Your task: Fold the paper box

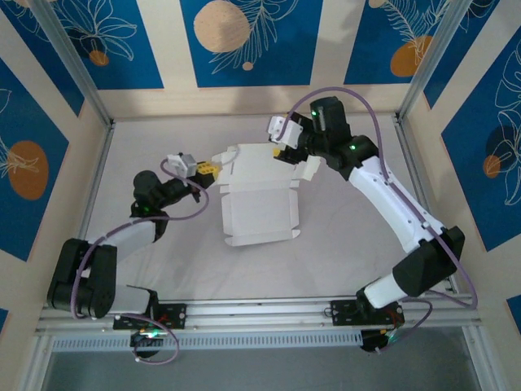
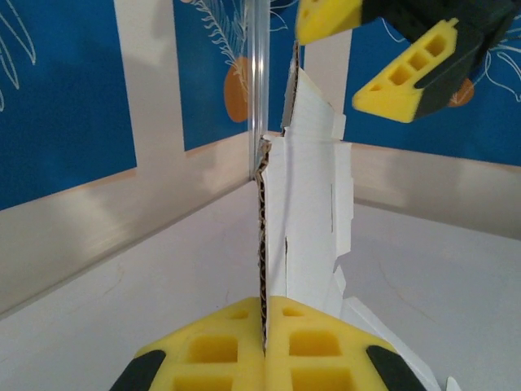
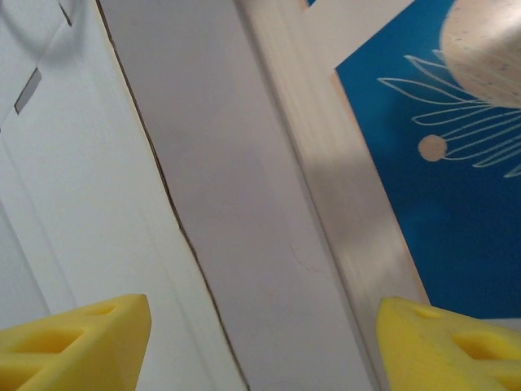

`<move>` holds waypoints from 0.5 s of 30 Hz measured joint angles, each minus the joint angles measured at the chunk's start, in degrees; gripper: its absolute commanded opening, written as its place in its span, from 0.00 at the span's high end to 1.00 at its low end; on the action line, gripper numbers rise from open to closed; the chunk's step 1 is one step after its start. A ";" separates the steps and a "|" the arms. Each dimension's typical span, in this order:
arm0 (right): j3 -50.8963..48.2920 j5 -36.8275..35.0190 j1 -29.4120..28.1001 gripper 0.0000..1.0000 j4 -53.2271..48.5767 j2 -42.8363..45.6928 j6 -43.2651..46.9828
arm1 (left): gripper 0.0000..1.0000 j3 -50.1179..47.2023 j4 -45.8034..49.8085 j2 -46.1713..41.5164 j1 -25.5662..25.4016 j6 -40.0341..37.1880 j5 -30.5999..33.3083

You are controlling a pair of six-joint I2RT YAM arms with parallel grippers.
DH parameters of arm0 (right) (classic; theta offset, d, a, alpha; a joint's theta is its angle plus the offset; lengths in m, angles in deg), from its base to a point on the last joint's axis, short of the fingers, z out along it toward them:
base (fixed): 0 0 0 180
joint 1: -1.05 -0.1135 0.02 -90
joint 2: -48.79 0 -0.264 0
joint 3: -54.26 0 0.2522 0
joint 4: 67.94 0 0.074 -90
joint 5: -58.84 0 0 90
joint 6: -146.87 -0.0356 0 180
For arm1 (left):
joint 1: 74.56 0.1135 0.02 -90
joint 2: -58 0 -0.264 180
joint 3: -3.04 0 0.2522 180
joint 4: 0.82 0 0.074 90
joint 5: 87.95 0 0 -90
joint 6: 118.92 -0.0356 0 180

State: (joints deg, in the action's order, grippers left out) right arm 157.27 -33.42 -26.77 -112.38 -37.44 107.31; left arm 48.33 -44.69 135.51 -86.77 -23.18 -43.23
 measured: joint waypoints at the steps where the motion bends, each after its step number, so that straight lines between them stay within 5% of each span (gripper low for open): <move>1: 1.05 -0.17 -0.35 0.28 -1.14 -0.94 1.36 | 1.00 -0.09 0.33 -0.24 -0.22 -0.55 -0.02; 6: 2.78 -1.29 -2.01 0.36 -4.50 -4.31 5.88 | 1.00 -0.31 1.66 -1.25 -0.48 -2.60 0.35; 13: 2.89 -3.69 -4.39 0.78 -5.81 -6.80 8.92 | 1.00 -0.48 3.74 -2.97 -0.90 -4.61 0.90; 15: 2.89 -4.09 -4.66 0.79 -5.86 -6.64 9.29 | 1.00 -0.52 3.91 -3.17 -0.90 -4.85 1.05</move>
State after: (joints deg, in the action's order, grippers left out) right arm 160.16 -37.51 -31.42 -118.23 -44.09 116.60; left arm 47.80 -40.77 132.34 -87.66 -28.03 -42.18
